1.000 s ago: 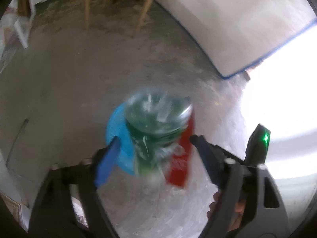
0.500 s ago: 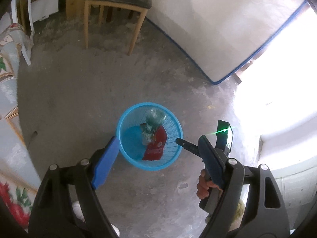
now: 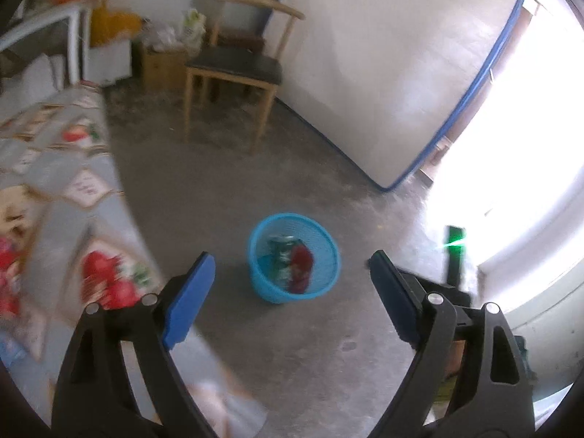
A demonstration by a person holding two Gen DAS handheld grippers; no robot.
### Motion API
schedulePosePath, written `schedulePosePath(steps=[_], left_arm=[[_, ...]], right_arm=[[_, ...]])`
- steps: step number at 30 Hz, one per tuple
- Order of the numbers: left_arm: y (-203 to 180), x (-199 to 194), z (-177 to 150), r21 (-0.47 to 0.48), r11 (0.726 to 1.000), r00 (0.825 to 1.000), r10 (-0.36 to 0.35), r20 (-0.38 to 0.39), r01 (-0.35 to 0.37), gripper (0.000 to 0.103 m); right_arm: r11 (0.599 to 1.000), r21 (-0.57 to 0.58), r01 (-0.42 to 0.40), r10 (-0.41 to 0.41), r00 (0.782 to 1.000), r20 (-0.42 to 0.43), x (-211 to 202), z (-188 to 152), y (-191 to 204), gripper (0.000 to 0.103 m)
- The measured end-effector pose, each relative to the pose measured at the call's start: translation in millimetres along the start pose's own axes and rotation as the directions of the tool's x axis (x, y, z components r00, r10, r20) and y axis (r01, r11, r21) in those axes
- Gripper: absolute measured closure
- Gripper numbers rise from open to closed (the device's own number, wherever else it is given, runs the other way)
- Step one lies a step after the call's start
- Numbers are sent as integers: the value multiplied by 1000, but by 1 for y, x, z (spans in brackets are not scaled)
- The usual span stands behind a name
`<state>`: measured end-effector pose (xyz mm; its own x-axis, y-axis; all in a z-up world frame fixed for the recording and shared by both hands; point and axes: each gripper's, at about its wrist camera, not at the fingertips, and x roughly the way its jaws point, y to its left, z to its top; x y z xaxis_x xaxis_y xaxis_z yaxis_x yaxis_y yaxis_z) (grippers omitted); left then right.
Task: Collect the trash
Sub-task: 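Return both tools to the table above the remaining trash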
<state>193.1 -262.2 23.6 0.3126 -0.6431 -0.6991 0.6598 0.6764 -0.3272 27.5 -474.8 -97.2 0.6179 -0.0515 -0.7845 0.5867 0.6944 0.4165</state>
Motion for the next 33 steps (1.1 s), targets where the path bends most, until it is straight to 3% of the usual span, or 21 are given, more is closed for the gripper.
schedulePosePath(steps=[5, 9, 12, 18, 23, 28, 33], left_arm=[[24, -42, -45, -94, 995, 999, 40, 31, -37, 19], [40, -76, -77, -120, 990, 994, 88, 60, -80, 16], [53, -105, -97, -147, 983, 986, 128, 107, -112, 14], [87, -162, -124, -198, 964, 960, 215, 181, -178, 13], [118, -193, -137, -241, 942, 930, 291, 227, -235, 9], [164, -219, -157, -340, 905, 908, 345, 237, -255, 9], [203, -240, -172, -406, 872, 892, 387, 234, -272, 9]], right_arm=[[987, -158, 39, -25, 995, 92, -55, -12, 58, 23], [950, -293, 104, -64, 988, 144, -82, -23, 113, 10], [921, -371, 116, -59, 985, 160, -95, -33, 154, 7], [844, -516, 145, -65, 983, 170, -106, -68, 241, 6], [731, -672, 122, -36, 989, 140, -100, -110, 315, 7], [639, -755, 147, -4, 982, 188, -95, -145, 387, 7], [611, -783, 116, 94, 972, 217, -102, -157, 445, 6]])
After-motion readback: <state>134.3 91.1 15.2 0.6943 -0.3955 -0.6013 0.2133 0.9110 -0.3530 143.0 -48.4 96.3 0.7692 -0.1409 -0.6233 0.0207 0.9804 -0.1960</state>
